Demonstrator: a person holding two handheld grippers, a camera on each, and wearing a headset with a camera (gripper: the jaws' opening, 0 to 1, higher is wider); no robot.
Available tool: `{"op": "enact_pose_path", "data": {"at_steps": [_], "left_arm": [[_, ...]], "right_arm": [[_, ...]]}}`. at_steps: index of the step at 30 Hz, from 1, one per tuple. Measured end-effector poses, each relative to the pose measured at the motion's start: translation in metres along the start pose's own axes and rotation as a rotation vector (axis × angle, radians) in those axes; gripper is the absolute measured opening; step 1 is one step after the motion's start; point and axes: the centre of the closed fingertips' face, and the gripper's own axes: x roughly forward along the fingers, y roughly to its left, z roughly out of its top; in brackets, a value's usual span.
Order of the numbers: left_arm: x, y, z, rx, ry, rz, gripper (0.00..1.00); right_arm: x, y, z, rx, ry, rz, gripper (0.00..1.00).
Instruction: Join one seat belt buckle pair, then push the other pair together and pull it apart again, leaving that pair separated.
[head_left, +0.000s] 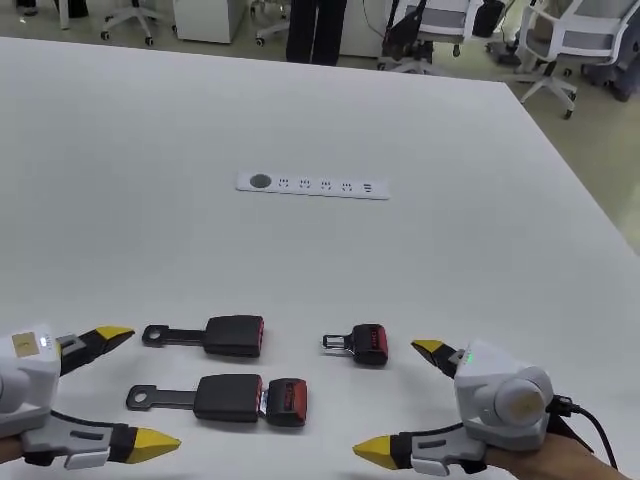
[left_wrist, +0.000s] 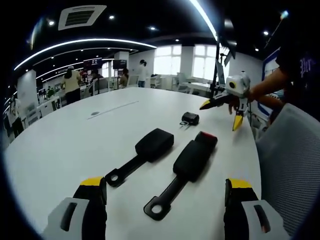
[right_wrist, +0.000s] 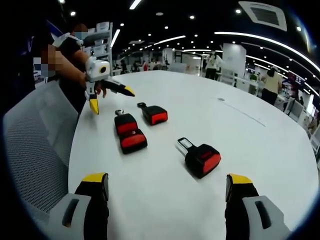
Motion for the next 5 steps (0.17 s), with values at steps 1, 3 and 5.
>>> {"op": "enact_pose_path", "data": {"at_steps": [1, 3, 5], "left_arm": [[-0.0005, -0.0003, 0.0001, -0.002, 0.000, 0.001, 1.00], [-0.0008, -0.0006, 0.0001, -0.002, 0.001, 0.001, 1.00], [-0.0011, -0.0011, 0.0001, 0.001, 0.004, 0.001, 1.00]], "right_arm": [[0.0010, -0.0011, -0.0020, 0.000, 0.000, 0.000, 0.99], [0.0006, -0.0008, -0.0020, -0.002, 0.002, 0.000, 0.99], [0.0000, -0.0005, -0.0013, -0.002, 0.002, -0.001, 0.99]]}}
